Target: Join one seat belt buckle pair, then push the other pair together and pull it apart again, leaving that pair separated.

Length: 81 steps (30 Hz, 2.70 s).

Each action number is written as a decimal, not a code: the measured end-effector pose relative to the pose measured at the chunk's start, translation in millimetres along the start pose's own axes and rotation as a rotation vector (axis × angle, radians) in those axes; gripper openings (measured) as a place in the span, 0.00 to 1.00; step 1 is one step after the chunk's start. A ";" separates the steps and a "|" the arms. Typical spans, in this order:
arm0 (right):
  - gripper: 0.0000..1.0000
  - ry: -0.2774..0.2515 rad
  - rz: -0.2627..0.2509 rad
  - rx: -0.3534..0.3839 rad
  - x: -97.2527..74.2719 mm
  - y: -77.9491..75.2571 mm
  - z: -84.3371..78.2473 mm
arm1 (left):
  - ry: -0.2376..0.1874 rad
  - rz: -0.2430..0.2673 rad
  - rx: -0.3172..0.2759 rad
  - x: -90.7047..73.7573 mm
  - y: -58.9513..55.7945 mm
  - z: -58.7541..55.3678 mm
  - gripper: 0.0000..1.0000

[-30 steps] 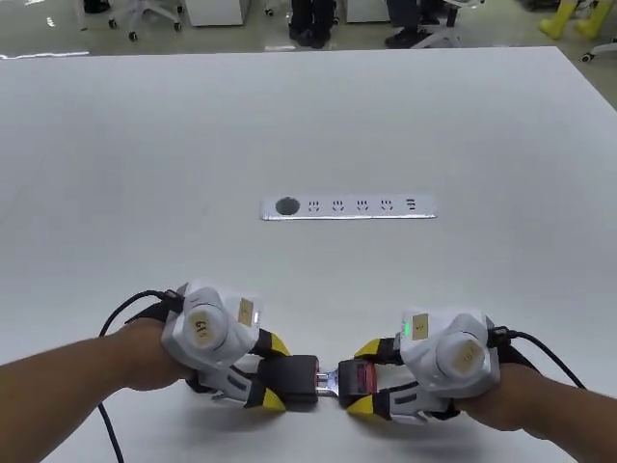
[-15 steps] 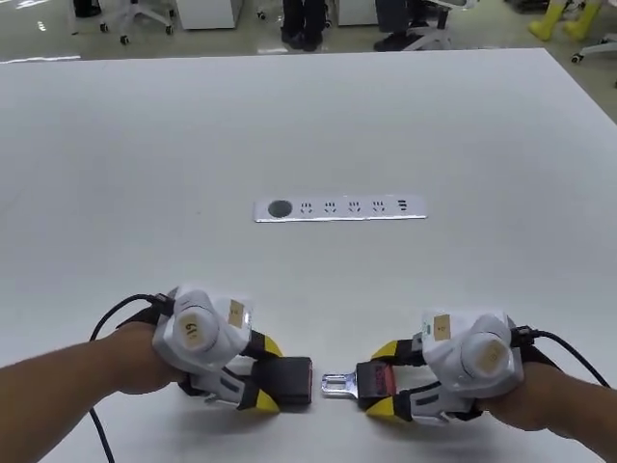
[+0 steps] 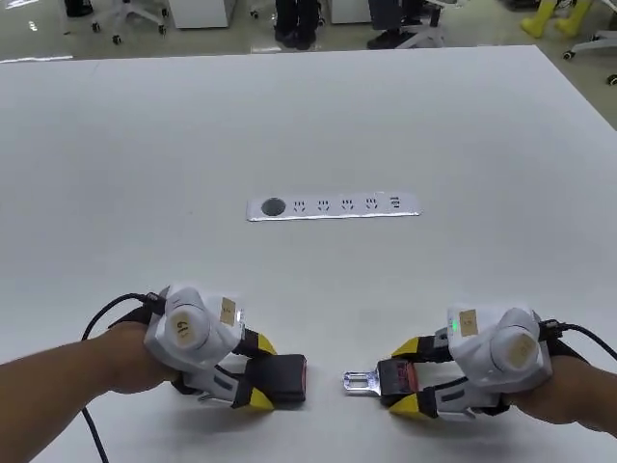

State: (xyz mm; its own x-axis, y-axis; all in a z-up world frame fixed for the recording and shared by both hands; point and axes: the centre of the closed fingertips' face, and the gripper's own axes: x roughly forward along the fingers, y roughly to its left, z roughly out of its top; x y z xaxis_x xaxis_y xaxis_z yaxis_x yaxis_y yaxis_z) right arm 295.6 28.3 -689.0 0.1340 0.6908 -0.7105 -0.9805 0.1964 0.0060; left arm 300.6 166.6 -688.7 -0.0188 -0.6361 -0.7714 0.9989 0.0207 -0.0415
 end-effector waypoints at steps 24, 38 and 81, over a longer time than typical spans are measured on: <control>0.35 0.018 -0.018 0.026 -28.1 -3.9 -28.8 | -0.001 0.002 -0.005 0.9 0.4 -4.0 0.34; 0.36 0.032 -0.029 0.002 -30.9 -2.5 -33.1 | 0.018 0.010 0.026 0.1 -1.9 -2.4 0.36; 0.88 -0.307 -0.682 0.443 -103.8 3.6 19.8 | -0.349 0.579 -0.581 -139.8 -16.2 -10.1 1.00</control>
State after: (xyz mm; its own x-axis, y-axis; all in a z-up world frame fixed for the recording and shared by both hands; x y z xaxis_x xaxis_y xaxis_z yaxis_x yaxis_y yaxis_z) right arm 281.0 -28.9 -601.2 0.7676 0.4681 -0.4377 -0.5343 0.8446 -0.0337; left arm 286.6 263.0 -586.6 0.5908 -0.6013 -0.5379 0.6669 0.7392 -0.0939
